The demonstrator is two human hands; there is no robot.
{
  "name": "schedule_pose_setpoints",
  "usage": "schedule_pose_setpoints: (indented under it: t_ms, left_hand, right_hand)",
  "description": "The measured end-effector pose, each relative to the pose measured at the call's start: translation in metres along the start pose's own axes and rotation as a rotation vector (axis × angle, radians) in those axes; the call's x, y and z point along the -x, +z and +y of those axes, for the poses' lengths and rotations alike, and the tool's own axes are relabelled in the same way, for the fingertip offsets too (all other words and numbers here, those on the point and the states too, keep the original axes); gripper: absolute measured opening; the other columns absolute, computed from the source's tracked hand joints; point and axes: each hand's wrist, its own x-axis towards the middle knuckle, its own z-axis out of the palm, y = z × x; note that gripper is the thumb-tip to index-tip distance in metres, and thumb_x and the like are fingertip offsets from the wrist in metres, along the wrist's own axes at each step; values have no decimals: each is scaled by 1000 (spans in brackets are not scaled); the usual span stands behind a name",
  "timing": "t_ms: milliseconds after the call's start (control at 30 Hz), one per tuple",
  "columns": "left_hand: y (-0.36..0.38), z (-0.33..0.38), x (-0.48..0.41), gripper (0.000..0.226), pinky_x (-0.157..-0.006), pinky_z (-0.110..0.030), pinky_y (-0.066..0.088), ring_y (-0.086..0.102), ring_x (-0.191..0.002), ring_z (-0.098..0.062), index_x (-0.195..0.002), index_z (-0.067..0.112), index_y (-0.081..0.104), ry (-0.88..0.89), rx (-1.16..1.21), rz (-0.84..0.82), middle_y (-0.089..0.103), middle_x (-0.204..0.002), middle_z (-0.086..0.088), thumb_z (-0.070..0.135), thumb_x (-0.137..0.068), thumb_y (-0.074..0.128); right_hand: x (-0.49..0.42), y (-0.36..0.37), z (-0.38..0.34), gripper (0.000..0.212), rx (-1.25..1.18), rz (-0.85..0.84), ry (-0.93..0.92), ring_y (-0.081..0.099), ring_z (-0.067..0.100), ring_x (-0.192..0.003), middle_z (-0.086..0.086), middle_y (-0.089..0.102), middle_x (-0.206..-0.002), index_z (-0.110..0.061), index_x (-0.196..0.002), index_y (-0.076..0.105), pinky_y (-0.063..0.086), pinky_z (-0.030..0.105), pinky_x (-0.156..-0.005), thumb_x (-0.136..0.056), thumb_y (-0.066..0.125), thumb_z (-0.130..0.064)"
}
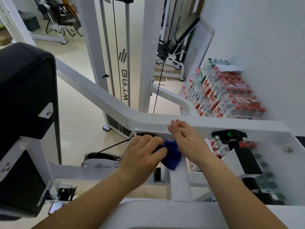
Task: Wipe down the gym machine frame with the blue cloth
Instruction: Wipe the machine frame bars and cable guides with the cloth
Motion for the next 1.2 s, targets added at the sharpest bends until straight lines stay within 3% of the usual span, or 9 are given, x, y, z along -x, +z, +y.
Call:
schedule_pose_setpoints:
  t_ms: [167, 300, 433, 600, 700, 833, 967, 1067, 1200]
  left_hand:
    - [-10, -21, 24, 18, -81, -37, 52, 64, -90, -24, -102, 16, 73, 242, -34, -98, 69, -106, -3, 4, -97, 60]
    - [-12, -23, 14, 13, -84, -32, 49, 61, -91, -21, -97, 17, 71, 362, -37, -144, 69, -102, 0, 5, -94, 66]
    - [2, -6, 3, 15, -81, -34, 49, 62, -88, -23, -95, 15, 73, 314, 28, -64, 71, -102, -2, 8, -99, 61]
    - [9, -19, 44, 20, -100, -37, 46, 59, -80, -25, -84, 14, 72, 304, 19, -180, 68, -88, -1, 2, -96, 61]
    - [-22, -18, 30, 11, -91, -37, 51, 61, -89, -25, -99, 13, 73, 277, 137, -188, 71, -104, -6, 7, -97, 64]
    - [-41, -19, 5, 22, -85, -34, 49, 62, -99, -24, -111, 12, 70, 150, 133, 39, 72, -114, -9, 22, -93, 75]
    - [-10, -22, 19, 14, -85, -35, 52, 66, -95, -23, -106, 14, 75, 238, 9, -94, 72, -110, -4, 8, -96, 67]
    - [-18, -15, 16, 12, -82, -38, 56, 67, -92, -23, -104, 13, 76, 143, 91, -92, 73, -106, -5, 12, -98, 66]
    - [-43, -23, -3, 18, -81, -36, 53, 64, -92, -26, -107, 7, 75, -156, 170, 115, 73, -106, -9, 19, -99, 65]
  right_hand:
    - [2, 2, 2, 67, 19, -9, 2, 27, -4, -146, -25, 41, -153, -29, -144, 56, 26, 41, -124, -100, 27, -71]
    - [1, 5, 5, 64, 3, 1, -5, 27, -3, -147, -21, 42, -154, -26, -144, 56, 25, 41, -125, -102, 32, -68]
    - [0, 5, 3, 66, -10, 21, -9, 29, -5, -145, -21, 46, -150, -23, -141, 60, 24, 34, -123, -102, 29, -67]
    - [2, 3, 0, 60, 1, 17, -5, 35, -1, -143, -22, 47, -149, -25, -141, 59, 27, 36, -123, -103, 34, -64]
    - [3, 5, 0, 56, 9, 33, -3, 37, 1, -142, -22, 46, -148, -28, -142, 57, 30, 37, -121, -104, 36, -62]
    - [2, 8, 0, 54, 6, 53, -9, 36, 1, -142, -21, 47, -147, -27, -141, 58, 30, 40, -121, -104, 37, -61]
    - [4, 6, -1, 51, -22, 51, 0, 35, -3, -143, -24, 46, -148, -28, -139, 59, 28, 38, -122, -104, 39, -60]
    - [4, 5, 0, 52, -14, 44, 9, 34, -2, -143, -24, 45, -149, -31, -141, 56, 28, 38, -122, -104, 38, -61]
    - [1, 9, 5, 58, -32, 42, 17, 39, 2, -140, -24, 45, -148, -34, -140, 55, 34, 44, -119, -99, 35, -70]
